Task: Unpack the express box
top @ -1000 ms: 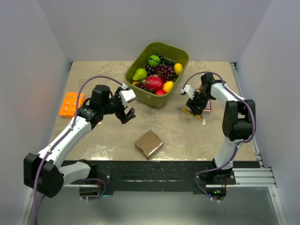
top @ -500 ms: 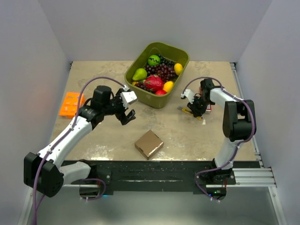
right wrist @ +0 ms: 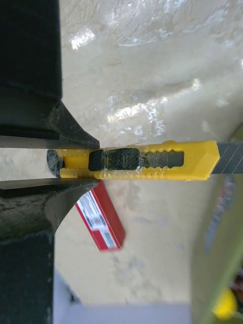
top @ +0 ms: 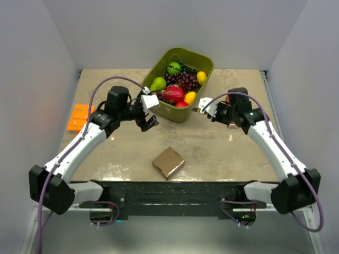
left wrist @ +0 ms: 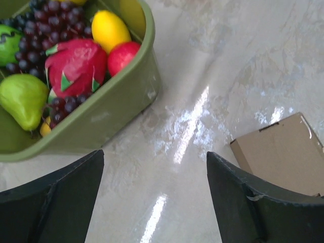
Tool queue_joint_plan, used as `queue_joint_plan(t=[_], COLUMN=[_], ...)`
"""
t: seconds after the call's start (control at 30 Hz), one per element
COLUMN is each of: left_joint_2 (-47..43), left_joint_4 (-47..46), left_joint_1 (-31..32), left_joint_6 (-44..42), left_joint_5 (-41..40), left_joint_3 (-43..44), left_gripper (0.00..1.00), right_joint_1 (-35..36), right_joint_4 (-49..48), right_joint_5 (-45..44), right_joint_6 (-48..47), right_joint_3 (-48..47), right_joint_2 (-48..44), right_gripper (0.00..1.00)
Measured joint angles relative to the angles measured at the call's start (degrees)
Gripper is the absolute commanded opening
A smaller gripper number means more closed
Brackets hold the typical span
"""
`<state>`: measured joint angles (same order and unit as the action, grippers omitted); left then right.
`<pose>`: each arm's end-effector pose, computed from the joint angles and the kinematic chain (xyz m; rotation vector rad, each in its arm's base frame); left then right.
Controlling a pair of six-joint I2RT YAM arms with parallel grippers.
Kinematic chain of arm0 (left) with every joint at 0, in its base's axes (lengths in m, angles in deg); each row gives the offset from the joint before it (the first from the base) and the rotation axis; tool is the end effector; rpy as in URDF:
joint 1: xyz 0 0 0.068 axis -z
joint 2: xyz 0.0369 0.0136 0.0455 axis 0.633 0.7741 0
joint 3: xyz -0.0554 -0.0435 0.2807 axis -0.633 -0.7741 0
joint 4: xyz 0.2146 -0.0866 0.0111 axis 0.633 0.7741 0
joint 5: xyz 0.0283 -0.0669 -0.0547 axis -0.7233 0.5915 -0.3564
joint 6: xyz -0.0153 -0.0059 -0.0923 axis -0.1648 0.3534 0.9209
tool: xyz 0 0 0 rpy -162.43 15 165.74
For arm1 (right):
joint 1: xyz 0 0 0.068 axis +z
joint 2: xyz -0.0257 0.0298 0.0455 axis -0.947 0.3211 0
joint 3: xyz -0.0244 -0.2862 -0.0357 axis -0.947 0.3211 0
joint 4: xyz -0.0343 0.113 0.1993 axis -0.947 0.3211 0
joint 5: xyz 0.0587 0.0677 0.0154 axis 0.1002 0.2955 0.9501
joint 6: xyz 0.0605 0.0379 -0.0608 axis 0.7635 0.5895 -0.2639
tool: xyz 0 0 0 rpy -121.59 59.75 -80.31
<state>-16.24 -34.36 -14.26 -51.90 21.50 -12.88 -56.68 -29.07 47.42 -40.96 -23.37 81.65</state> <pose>0.2276 -0.1545 0.3266 1.1956 1.6991 -0.5496 0.2553 0.0893 0.2928 -1.4854 1.8355 -0.0438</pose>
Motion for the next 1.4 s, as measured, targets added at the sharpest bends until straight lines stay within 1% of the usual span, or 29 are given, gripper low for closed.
queue_joint_plan(t=[0.07,0.17,0.33,0.4,0.6,0.8,1.0,1.03,1.1,1.13,1.2,1.23,1.3,1.33,1.4], left_joint_2=[1.9,5.7,11.2,13.3,16.3,18.4,20.0,20.2,20.5,20.6,20.8,20.8,20.8,20.8,20.8], left_joint_4=[-0.2,-0.6,-1.6,-2.6,-5.7,-9.7,-12.3,-12.5,-12.8,-12.9,-13.2,-13.4,-13.8,-14.0,-14.2], left_joint_1=[0.2,0.7,1.0,1.2,2.7,3.3,3.3,3.3,3.3,3.3,3.3,3.3,3.3,3.3,3.3], left_joint_6=[0.3,1.5,6.0,9.4,16.8,23.3,27.3,27.8,28.3,28.4,28.8,29.0,29.4,29.6,29.9], left_joint_5=[2.3,6.4,13.4,16.9,20.9,21.8,23.4,23.7,24.0,24.1,24.3,24.4,24.9,25.1,25.9], left_joint_3=[3.1,9.1,16.5,18.4,18.8,18.8,18.8,18.8,18.8,18.8,18.8,18.8,18.8,18.8,18.8], left_gripper=[0.77,0.77,0.79,0.81,0.83,0.79,0.66,0.61,0.56,0.50,0.44,0.38,0.31,0.23,0.15], right_joint_1=[4.2,9.5,14.4,16.1,19.5,22.9,25.4,25.7,26.2,26.4,26.8,27.0,27.7,27.9,28.5], right_joint_4=[0.1,0.2,0.7,0.4,-0.2,-1.3,-1.8,-2.0,-2.3,-2.5,-2.8,-2.9,-3.1,-3.2,-3.5], right_joint_5=[-1.2,-3.5,-7.6,-10.0,-13.0,-14.9,-16.7,-17.1,-17.3,-17.4,-17.7,-17.7,-18.1,-18.3,-18.7], right_joint_6=[-1.3,-2.8,-4.0,-4.4,-4.8,-5.5,-6.9,-7.1,-7.3,-7.4,-7.8,-8.1,-8.8,-9.2,-9.8], right_joint_3=[0.2,0.1,-1.7,-3.3,-7.5,-10.5,-10.7,-10.7,-10.7,-10.7,-10.7,-10.7,-10.7,-10.7,-10.7], right_joint_2=[-4.7,-8.2,-7.1,-5.9,-3.4,-2.3,-2.3,-2.3,-2.3,-2.3,-2.3,-2.3,-2.3,-2.3,-2.3], right_gripper=[0.00,0.00,0.00,0.00,0.00,0.00,0.00,0.00,0.00,0.00,0.00,0.00,0.00,0.00,0.00])
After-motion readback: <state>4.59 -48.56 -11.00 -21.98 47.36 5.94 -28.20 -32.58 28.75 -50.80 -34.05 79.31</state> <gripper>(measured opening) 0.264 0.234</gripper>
